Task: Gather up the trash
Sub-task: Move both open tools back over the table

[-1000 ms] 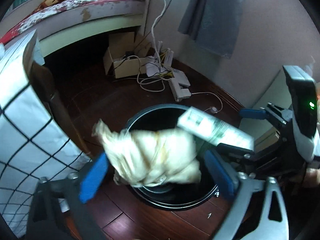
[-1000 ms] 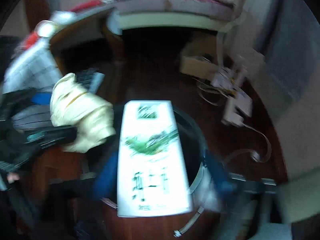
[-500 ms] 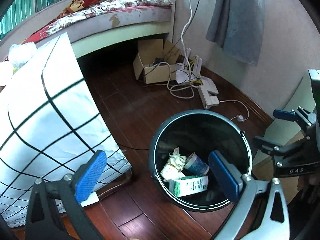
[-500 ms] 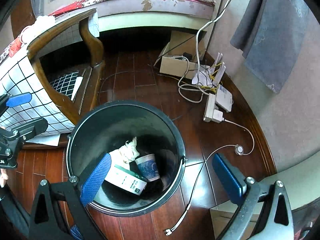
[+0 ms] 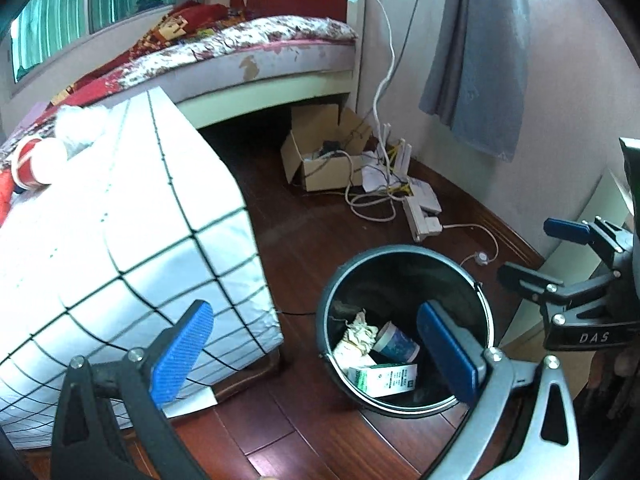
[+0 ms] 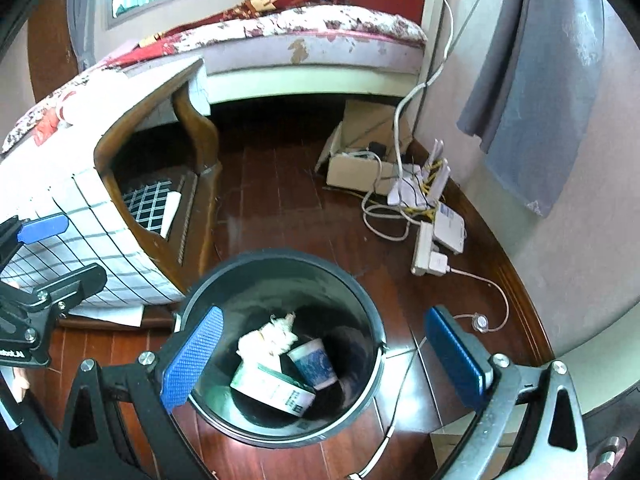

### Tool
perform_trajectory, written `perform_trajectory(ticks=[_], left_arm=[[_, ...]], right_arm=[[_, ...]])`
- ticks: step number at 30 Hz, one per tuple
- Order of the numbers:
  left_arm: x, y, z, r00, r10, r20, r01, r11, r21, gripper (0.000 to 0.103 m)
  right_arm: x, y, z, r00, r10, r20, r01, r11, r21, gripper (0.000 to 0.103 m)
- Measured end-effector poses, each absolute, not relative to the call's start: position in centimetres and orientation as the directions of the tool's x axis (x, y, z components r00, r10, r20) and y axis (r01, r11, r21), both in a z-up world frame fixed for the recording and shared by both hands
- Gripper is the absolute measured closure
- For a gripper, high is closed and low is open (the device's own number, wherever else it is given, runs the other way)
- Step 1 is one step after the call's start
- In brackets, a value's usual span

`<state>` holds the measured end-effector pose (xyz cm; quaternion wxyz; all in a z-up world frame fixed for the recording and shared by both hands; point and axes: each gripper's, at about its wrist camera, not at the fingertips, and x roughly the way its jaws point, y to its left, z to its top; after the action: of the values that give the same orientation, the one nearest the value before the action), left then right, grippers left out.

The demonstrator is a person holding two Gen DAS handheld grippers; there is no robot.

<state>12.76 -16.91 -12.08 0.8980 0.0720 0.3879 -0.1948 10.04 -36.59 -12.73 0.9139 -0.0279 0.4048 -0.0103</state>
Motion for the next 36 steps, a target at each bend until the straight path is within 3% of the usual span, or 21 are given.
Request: perform_trajectory(ticks=[12, 20, 25, 36], left_arm=[[12.3, -10.9, -8.0, 0.714, -0.235, -0.66, 0.305, 0.952, -0.009, 0.001], [13.0, -3.5, -5.8, 0.777, -0.126, -0.617, 0.156, 0.988, -0.005, 0.001], [13.7, 1.5, -5.6, 0.79, -0.063, -0.61, 0.074, 0.997, -0.008, 0.001], [17.1, 11.2, -6.1, 0.775, 0.04, -0.631, -0.081, 0.996, -0.036, 0.004]], right_arm=[[11.6, -31.1, -8.9, 0.745, 0.051, -0.665, -0.08, 0.997, -0.014, 0.001], [13.8, -25.4, -5.5, 0.795, 0.153, -0.586, -0.162, 0.986, 0.039, 0.001], [17.1, -20.8, -4.3, 0.77, 0.265, -0.58, -0.25, 0.962, 0.108, 0.001], [24.5, -11.0, -3.3, 0.734, 0.354, -0.579, -0.382, 0.921, 0.078, 0.002]])
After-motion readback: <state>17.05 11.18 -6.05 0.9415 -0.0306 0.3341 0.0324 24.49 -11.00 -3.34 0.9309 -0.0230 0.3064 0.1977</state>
